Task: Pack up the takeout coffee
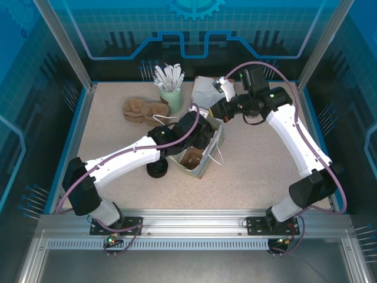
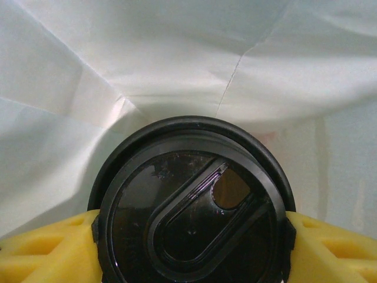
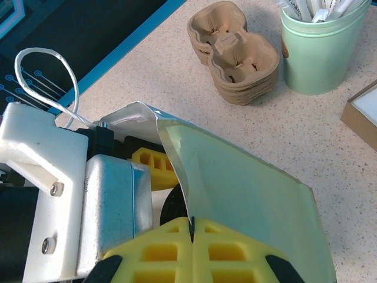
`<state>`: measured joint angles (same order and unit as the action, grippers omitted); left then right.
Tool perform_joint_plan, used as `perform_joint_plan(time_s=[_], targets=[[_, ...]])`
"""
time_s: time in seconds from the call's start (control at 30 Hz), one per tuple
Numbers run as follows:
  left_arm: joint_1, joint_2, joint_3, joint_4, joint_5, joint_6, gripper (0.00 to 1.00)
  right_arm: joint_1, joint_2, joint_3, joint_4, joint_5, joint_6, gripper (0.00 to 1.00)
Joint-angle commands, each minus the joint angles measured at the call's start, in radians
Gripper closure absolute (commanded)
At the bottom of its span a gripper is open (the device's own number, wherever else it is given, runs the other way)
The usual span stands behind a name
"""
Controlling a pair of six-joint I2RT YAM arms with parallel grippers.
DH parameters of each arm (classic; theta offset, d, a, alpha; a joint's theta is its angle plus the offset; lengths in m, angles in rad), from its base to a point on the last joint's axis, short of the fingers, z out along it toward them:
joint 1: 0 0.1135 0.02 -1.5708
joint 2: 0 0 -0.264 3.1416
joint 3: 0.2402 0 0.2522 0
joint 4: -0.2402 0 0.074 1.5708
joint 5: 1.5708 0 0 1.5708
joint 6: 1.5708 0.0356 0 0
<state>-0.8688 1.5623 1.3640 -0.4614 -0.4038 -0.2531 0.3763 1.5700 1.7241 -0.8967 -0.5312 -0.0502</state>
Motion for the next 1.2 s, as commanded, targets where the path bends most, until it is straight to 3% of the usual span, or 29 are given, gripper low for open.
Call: perform_joint_plan(time_s=[0.0, 1.17], targets=[[-0.019, -0.013, -0.028, 0.099, 0.004, 0.008, 0.31, 0.001, 0.031, 0.042, 0.013, -0.087, -0.02, 1.0], [-0.052, -0.043, -0.092, 0.075, -0.155, 0.028, 0.3, 0.026, 0.009, 0.029, 0.058, -0.166, -0.045, 1.0]])
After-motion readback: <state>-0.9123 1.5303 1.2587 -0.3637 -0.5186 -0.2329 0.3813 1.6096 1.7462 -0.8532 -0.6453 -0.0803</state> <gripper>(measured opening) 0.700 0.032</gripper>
